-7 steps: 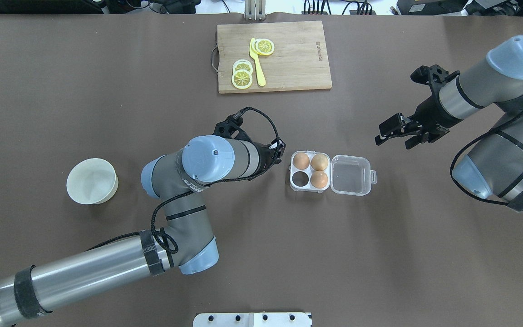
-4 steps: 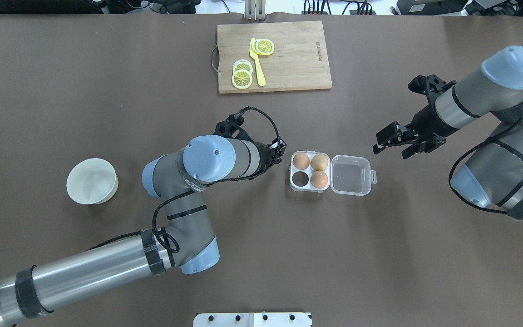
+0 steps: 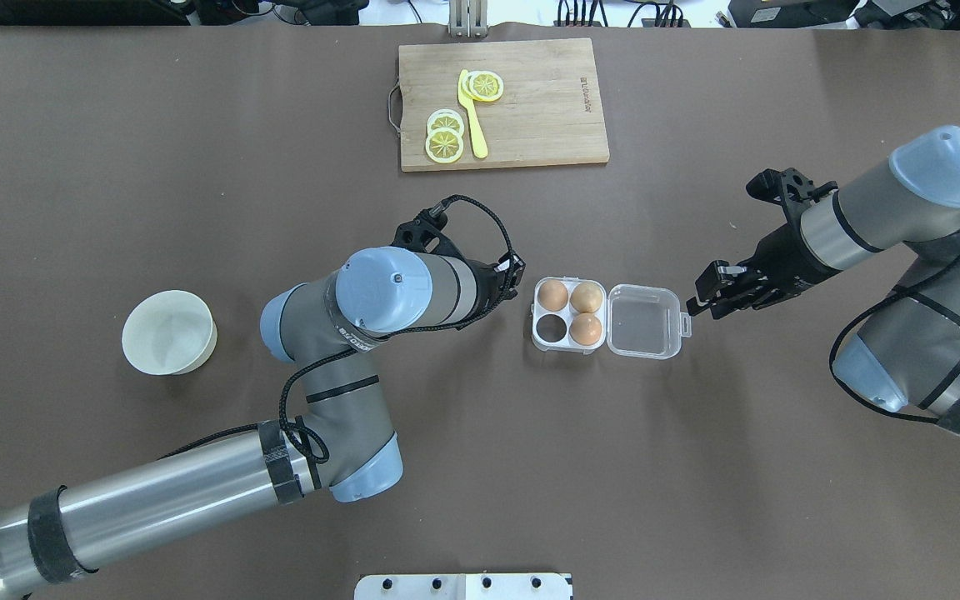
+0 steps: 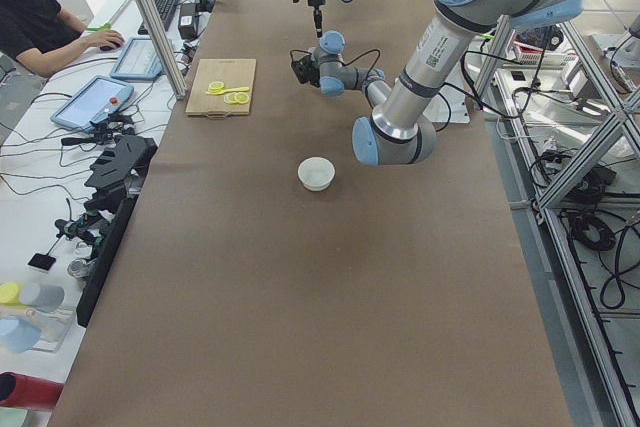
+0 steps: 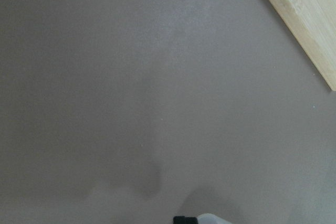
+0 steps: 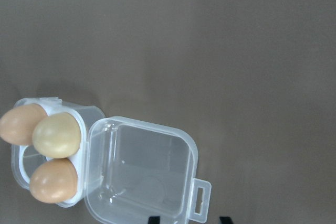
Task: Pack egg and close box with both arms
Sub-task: 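Bring the right gripper down toward the open lid's tab, then grip the edge of the open clear lid with the right gripper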
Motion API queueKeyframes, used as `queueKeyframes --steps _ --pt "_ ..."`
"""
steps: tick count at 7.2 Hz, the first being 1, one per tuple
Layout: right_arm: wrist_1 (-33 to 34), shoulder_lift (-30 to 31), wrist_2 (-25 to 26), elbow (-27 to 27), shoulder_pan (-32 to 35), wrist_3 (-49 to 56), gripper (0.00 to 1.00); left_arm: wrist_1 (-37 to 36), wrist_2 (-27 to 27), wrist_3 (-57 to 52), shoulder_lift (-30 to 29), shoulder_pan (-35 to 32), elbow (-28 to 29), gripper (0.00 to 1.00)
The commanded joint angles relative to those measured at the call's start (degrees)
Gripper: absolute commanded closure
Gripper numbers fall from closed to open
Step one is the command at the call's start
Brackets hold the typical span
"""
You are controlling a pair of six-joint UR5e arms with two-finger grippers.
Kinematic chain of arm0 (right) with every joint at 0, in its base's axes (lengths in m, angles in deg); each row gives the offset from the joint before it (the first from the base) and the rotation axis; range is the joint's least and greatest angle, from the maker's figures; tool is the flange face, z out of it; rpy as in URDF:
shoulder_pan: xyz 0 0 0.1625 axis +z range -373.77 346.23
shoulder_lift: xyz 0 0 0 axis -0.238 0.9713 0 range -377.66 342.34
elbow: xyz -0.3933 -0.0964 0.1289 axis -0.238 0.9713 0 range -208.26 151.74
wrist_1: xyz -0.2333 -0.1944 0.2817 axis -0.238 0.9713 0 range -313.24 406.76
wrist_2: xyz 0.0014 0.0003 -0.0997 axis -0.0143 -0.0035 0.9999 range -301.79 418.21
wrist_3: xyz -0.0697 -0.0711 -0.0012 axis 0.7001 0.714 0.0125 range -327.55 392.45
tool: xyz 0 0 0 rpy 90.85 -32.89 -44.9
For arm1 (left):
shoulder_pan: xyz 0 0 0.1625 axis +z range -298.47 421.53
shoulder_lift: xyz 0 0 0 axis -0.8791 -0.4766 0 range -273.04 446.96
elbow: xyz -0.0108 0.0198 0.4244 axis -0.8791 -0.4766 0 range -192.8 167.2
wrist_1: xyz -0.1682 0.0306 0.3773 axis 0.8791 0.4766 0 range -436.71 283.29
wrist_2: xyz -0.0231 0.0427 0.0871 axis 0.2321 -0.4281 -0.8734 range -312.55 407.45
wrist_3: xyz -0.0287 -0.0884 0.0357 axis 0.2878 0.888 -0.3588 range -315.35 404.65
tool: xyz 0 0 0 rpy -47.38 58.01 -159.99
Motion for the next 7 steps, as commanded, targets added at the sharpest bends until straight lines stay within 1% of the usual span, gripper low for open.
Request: queueKeyframes --steps 1,2,4,7 --pt "-14.4 0.8 -0.1 7.1 -0.2 -0.4 0.53 0.1 0.0 0.0 0.0 0.0 0.0 1.0" --pt "-16.3 0.5 -0.1 7.7 -0.6 -3.7 0.53 0.1 0.0 0.0 0.1 0.0 0.0 1.0" --pt "-16.6 -1.1 0.2 7.7 -1.4 -6.8 0.53 0.1 0.0 0.0 0.1 -0.2 0.0 1.0" --pt "-16.7 -1.6 0.6 9.2 -2.6 -7.2 0.53 0.1 0.0 0.0 0.1 -0.2 0.0 1.0"
